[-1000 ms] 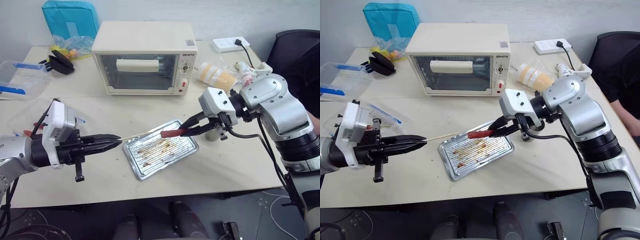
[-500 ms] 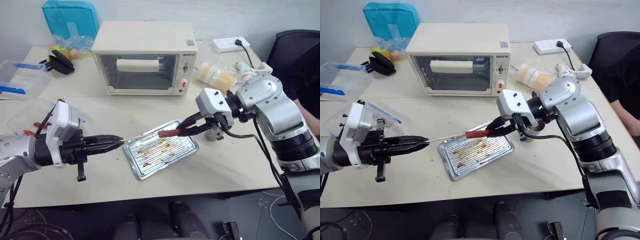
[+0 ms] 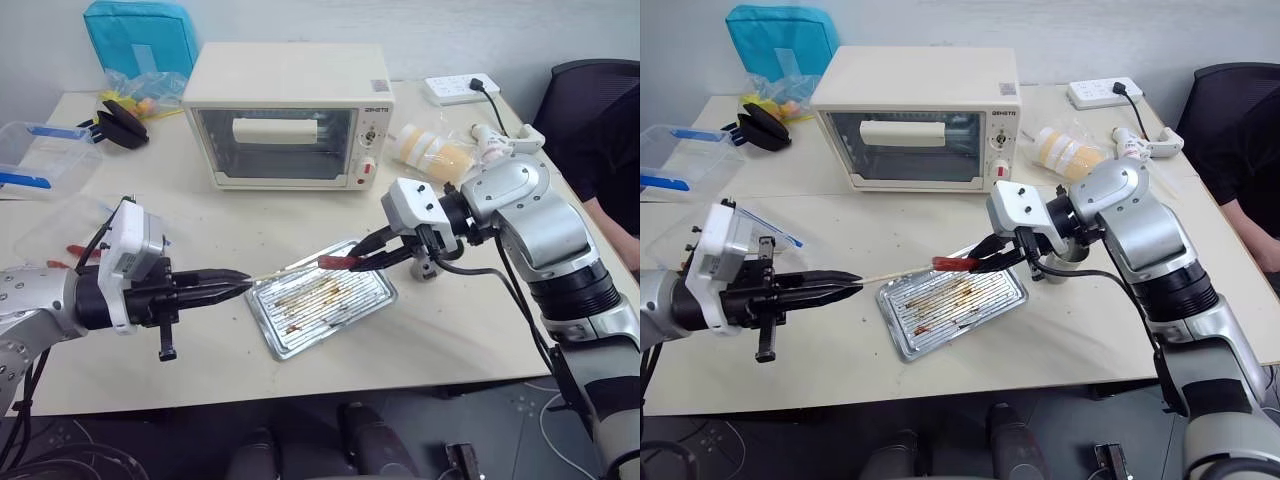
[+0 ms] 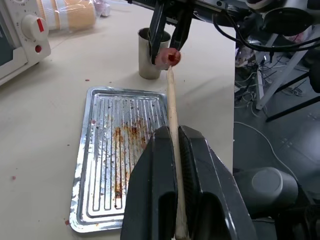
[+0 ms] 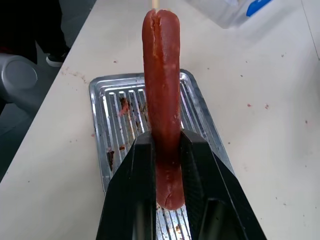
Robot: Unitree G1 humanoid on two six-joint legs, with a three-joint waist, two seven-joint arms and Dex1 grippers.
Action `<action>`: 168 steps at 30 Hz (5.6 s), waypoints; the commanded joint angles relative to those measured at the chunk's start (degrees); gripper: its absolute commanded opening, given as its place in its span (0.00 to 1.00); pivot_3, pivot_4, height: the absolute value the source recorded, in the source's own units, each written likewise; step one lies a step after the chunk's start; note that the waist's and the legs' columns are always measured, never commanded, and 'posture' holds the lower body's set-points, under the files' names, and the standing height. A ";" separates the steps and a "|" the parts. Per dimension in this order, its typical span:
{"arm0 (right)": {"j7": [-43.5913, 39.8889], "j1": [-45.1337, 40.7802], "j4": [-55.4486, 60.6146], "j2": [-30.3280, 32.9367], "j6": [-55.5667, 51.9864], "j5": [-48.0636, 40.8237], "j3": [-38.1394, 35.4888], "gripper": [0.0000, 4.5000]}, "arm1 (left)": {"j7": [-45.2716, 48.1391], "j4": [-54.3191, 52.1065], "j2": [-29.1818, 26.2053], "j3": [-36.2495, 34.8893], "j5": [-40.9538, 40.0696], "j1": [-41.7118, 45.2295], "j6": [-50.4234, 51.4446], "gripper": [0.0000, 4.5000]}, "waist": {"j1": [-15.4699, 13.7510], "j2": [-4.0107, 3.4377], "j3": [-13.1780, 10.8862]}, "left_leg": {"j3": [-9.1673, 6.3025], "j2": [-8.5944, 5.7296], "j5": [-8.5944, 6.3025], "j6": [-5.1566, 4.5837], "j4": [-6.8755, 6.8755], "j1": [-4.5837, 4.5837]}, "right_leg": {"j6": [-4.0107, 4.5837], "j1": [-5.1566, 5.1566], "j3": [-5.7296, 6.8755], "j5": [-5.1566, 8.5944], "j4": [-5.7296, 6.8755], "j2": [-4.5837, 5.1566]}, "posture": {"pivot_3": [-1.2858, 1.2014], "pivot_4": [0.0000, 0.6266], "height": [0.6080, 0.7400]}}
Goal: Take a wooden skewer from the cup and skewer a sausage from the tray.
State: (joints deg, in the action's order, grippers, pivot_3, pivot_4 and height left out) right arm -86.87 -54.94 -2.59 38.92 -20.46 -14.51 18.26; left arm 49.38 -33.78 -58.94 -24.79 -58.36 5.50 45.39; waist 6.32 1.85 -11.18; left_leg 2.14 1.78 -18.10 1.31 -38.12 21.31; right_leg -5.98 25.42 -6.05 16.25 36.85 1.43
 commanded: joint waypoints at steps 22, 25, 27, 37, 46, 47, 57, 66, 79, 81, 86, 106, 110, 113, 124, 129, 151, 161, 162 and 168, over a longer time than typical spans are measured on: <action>-1.01 -1.08 2.19 -0.81 0.06 -0.30 -0.68 0.02 | 2.28 1.13 -0.89 1.66 2.99 4.69 -1.90 0.00 | 0.01 0.00 0.00 | 0.00 -0.02 0.00 0.00 0.00 0.00 | 0.00 0.00 0.01 0.00 0.01 -0.04 | 0.52 0.24 1.00; -0.85 -0.95 2.32 -0.74 -0.03 -0.24 -0.75 0.02 | 2.98 1.52 -1.12 0.91 3.53 4.24 -1.97 0.00 | -0.01 0.00 0.00 | 0.00 -0.02 0.00 0.00 0.00 0.00 | 0.00 0.00 0.00 0.00 0.02 -0.04 | 0.52 0.24 1.00; -0.87 -0.75 2.34 -0.56 0.11 -0.14 -0.76 0.02 | 3.46 1.86 -1.32 0.26 3.95 3.96 -2.00 0.00 | 0.00 0.00 0.00 | 0.00 -0.02 0.00 0.00 0.00 0.00 | 0.00 0.00 0.01 0.00 0.01 -0.04 | 0.52 0.24 1.00; -0.94 -0.71 2.26 -0.31 0.19 0.00 -0.82 0.02 | 4.50 3.09 -1.27 0.94 5.48 5.87 -2.15 0.00 | -0.05 0.00 0.00 | 0.00 -0.01 0.00 0.00 -0.01 0.01 | 0.00 0.00 0.02 0.00 0.01 -0.02 | 0.52 0.24 1.00; -0.21 -0.85 0.44 -0.76 1.37 1.35 -0.52 0.02 | 4.60 2.63 -0.88 1.78 5.11 7.01 -1.54 0.00 | 0.00 0.00 0.00 | 0.00 -0.01 0.00 0.00 -0.01 0.00 | 0.00 0.00 0.01 0.00 0.02 -0.02 | 0.52 0.24 1.00; -0.16 -0.94 0.15 -0.89 1.52 1.56 -0.51 0.02 | 4.67 2.62 -0.92 1.70 5.12 6.90 -1.53 0.00 | -0.01 0.00 0.00 | -0.01 -0.01 0.00 0.00 -0.01 0.00 | 0.00 0.00 0.01 0.00 0.02 -0.02 | 0.52 0.24 1.00; -0.32 -1.40 -1.55 -1.74 2.73 2.57 -0.48 0.02 | 4.97 2.88 -1.42 1.07 5.49 6.72 -1.38 0.00 | -0.01 0.00 0.00 | 0.00 -0.02 0.00 0.00 -0.02 0.00 | 0.00 0.00 0.01 0.00 0.03 -0.02 | 0.52 0.24 1.00; -0.24 -1.77 -0.42 -2.24 1.91 2.19 -0.80 0.02 | 5.55 3.62 -1.33 2.83 6.87 7.77 -1.84 0.00 | -0.01 0.00 0.00 | 0.00 -0.02 0.00 0.00 -0.02 0.00 | 0.00 0.00 0.01 0.00 0.04 -0.04 | 0.52 0.24 1.00; 0.17 -2.26 -0.13 -3.30 2.46 2.44 -0.59 0.02 | 7.20 5.14 -1.44 6.11 9.29 10.56 -2.58 0.00 | 0.00 0.00 0.00 | -0.01 -0.02 0.00 0.00 -0.02 0.01 | 0.00 0.00 0.02 0.00 0.05 -0.03 | 0.52 0.24 1.00; 0.44 -2.40 0.24 -3.64 2.61 2.73 -0.35 0.02 | 7.27 5.24 -1.15 7.15 9.69 11.53 -2.59 0.00 | -0.03 0.00 0.00 | 0.00 -0.02 0.00 0.00 -0.03 0.01 | -0.01 0.00 0.01 0.00 0.05 -0.04 | 0.52 0.24 1.00; 2.36 -2.96 0.67 -4.48 4.92 6.07 1.34 0.02 | 7.79 5.88 -1.23 10.28 11.73 13.90 -3.26 0.00 | 0.01 0.00 0.00 | 0.00 -0.03 0.00 0.00 -0.04 0.01 | -0.01 0.00 0.01 0.00 0.06 -0.06 | 0.52 0.24 1.00; 8.75 -4.93 4.38 -7.40 6.19 16.80 4.25 0.02 | -4.67 7.54 8.57 21.51 26.91 21.35 -2.89 0.00 | -0.13 0.00 0.00 | 0.00 -0.06 0.01 -0.01 -0.08 0.03 | -0.02 0.02 -0.01 -0.01 0.13 -0.19 | 0.52 0.24 1.00; 8.96 -4.99 4.22 -7.66 5.63 16.93 4.11 0.02 | -6.36 6.43 10.63 21.64 27.29 21.23 -1.96 0.00 | -0.14 0.00 0.00 | -0.01 -0.04 0.01 -0.01 -0.08 0.03 | -0.03 0.02 -0.01 -0.02 0.13 -0.04 | 0.52 0.24 1.00; 8.65 -5.38 4.09 -8.10 5.12 16.39 3.98 0.02 | -7.40 5.96 11.92 21.93 27.77 21.46 -1.52 0.00 | -0.17 0.00 0.00 | -0.02 -0.04 0.01 0.00 -0.08 0.03 | -0.03 0.02 0.00 -0.02 0.14 -0.03 | 0.52 0.24 1.00; 7.88 -5.03 5.48 -8.52 4.42 15.15 3.29 0.29 | -6.11 5.63 11.68 20.98 28.04 20.04 -1.78 0.00 | -0.13 0.00 0.00 | -0.02 -0.05 0.01 0.00 -0.09 0.03 | -0.03 0.02 -0.01 -0.02 0.14 -0.03 | 0.52 0.24 1.00; 8.06 -5.79 4.12 -7.76 3.72 14.22 1.11 0.44 | -7.58 2.88 11.12 17.07 26.87 16.84 -0.29 0.00 | -0.09 0.00 0.00 | -0.02 -0.01 0.01 0.00 -0.09 0.03 | -0.03 0.02 -0.01 -0.02 0.15 0.02 | 0.52 0.24 1.00; 4.86 -12.83 1.49 -3.44 -33.32 -21.58 -16.87 0.94 | -61.44 -25.52 43.14 -19.02 28.51 -0.37 23.83 0.00 | -1.56 0.11 0.07 | -0.08 -0.12 0.01 -0.02 -0.17 0.03 | -0.06 -0.03 0.04 -0.04 0.15 -0.01 | 0.52 0.24 1.00; 9.16 -11.78 6.07 -2.79 -34.91 -26.62 -17.74 1.00 | -67.93 -15.64 48.80 -15.10 36.62 7.93 24.65 0.00 | -1.54 0.27 0.15 | -0.05 -0.20 -0.01 -0.06 -0.16 0.18 | -0.19 -0.07 0.01 -0.12 -0.13 -0.28 | 0.52 0.24 1.00; 9.41 -11.70 6.18 -2.66 -34.89 -26.71 -17.72 1.00 | -68.05 -15.40 48.98 -14.93 37.16 8.04 24.76 0.00 | -1.51 0.27 0.15 | -0.06 -0.18 -0.01 -0.05 -0.14 0.18 | -0.19 -0.07 0.01 -0.12 -0.14 -0.29 | 0.52 0.24 1.00; 11.00 -10.91 6.97 -1.99 -34.70 -26.89 -17.50 1.00 | -66.54 -13.12 47.81 -14.78 39.27 8.69 24.18 0.39 | -1.56 0.27 0.15 | -0.05 -0.13 -0.02 -0.04 -0.11 0.19 | -0.19 -0.05 0.01 -0.12 -0.18 -0.30 | 0.52 0.24 1.00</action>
State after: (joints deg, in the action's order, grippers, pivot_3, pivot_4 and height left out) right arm -76.40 -65.95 2.27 35.88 -55.86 -40.34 1.92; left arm -17.66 -46.12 -9.93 -39.32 -19.96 13.29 70.66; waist 4.76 2.12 -11.03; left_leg 2.08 1.65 -18.12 1.27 -38.23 21.51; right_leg -6.17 25.37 -6.04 16.14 36.67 1.13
